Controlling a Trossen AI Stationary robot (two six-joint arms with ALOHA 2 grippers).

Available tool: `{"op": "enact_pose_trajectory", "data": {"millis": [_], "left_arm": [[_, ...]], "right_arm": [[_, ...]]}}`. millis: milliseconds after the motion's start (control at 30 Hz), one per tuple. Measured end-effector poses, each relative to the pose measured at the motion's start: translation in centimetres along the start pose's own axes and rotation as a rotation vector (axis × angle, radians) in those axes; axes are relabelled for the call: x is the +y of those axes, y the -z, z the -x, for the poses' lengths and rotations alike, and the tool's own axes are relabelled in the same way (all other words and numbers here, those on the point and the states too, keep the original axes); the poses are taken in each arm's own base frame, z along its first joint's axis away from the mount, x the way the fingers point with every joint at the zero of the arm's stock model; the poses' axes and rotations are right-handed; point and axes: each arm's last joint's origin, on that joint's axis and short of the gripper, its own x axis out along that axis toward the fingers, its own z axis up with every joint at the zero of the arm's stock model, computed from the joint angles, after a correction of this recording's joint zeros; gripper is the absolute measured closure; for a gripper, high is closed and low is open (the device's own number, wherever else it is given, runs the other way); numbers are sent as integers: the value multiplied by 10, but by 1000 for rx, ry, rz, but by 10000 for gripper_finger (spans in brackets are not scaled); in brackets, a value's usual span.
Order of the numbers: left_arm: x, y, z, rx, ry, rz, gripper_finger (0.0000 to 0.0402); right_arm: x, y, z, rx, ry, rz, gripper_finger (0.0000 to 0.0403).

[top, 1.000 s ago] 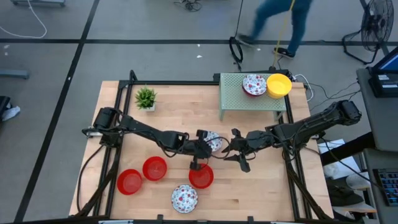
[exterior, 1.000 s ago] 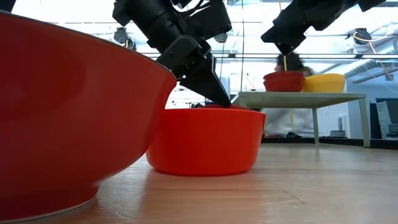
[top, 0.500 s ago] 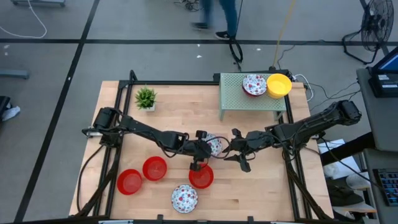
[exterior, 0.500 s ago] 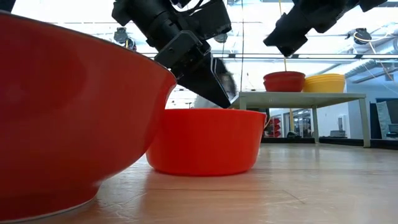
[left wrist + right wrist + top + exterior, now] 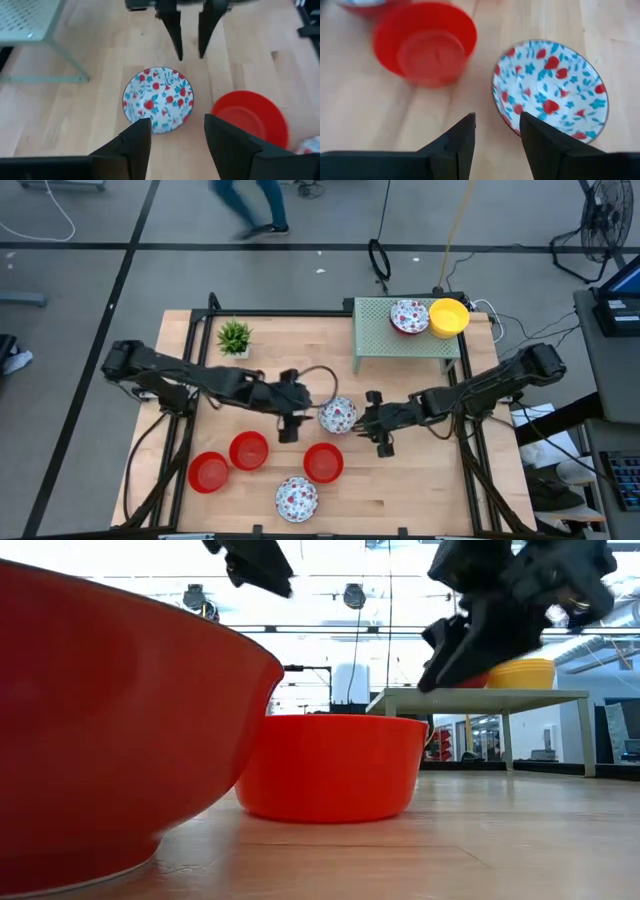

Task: Pick & Place Mini bowls
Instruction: Stack the white pattern bowl on the stacked white pattern bowl on the shelf

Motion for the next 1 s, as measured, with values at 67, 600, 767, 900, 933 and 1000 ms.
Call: {"op": "enact_pose_trajectory", "data": {"millis": [67, 600, 767, 900, 933, 1000], "left_arm": [[1, 1, 13, 5, 4, 29, 220], [-12, 2, 44, -42, 64, 44, 258], [-12, 2, 44, -38, 64, 44, 266], [-12, 3, 44, -31, 64, 46, 270], [-12, 3, 44, -29, 70, 50, 270], [-12, 4, 44, -17, 77, 67, 270]], "right_arm": [[3, 2, -6, 8, 1, 59, 261], [9, 1, -51, 71, 142, 371, 261], [9, 3, -65, 105, 113, 348, 261], [1, 3, -74, 117, 159, 213, 261], [0, 5, -75, 125, 160, 169, 261], [-2, 6, -76, 127, 137, 84, 261]]}}
